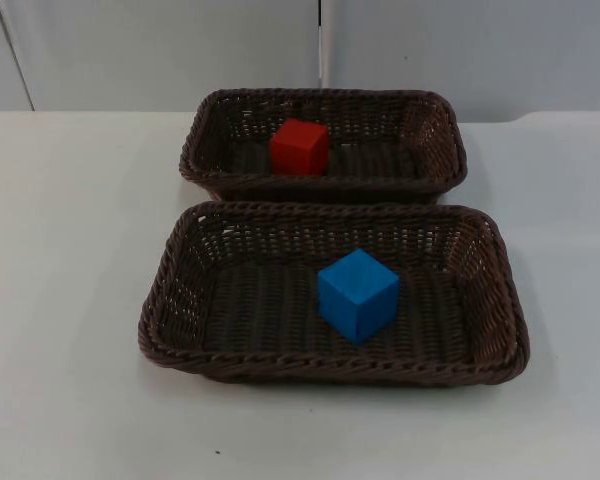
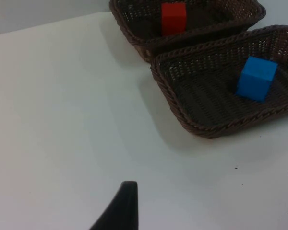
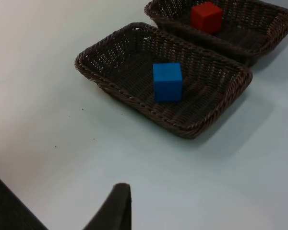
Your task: Pick up one cube with the left hand and place it into the upper basket. Pick up one cube with the right hand and place it into the lower basket.
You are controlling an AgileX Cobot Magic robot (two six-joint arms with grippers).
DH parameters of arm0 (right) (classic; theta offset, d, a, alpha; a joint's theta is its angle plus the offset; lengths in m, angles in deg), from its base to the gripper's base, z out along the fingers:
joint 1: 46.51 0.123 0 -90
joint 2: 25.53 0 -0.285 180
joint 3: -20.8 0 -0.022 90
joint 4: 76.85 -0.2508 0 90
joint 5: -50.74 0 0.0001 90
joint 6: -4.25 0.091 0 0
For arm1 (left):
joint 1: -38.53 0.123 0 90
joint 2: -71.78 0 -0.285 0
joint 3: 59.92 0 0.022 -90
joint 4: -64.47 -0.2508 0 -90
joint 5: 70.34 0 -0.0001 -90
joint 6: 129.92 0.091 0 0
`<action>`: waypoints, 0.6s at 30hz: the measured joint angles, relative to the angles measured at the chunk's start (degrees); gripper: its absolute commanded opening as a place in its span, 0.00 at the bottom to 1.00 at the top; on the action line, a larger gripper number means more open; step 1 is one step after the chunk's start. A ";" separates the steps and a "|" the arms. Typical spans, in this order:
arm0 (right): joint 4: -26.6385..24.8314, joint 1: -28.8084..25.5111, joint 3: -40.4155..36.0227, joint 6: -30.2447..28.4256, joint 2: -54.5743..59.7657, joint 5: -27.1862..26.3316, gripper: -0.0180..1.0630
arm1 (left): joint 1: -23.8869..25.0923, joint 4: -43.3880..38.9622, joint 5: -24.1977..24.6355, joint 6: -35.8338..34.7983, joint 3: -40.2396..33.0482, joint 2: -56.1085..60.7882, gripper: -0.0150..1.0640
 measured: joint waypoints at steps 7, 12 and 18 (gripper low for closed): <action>0.00 0.00 0.00 0.00 0.00 0.00 0.99 | 0.00 0.00 0.00 0.00 0.00 0.00 0.99; 0.00 0.00 0.00 0.00 0.00 0.00 0.99 | 0.00 0.00 0.00 0.00 0.00 0.00 0.99; 0.00 0.00 0.00 0.00 0.00 0.00 0.99 | 0.00 0.00 0.00 0.00 0.00 0.00 0.99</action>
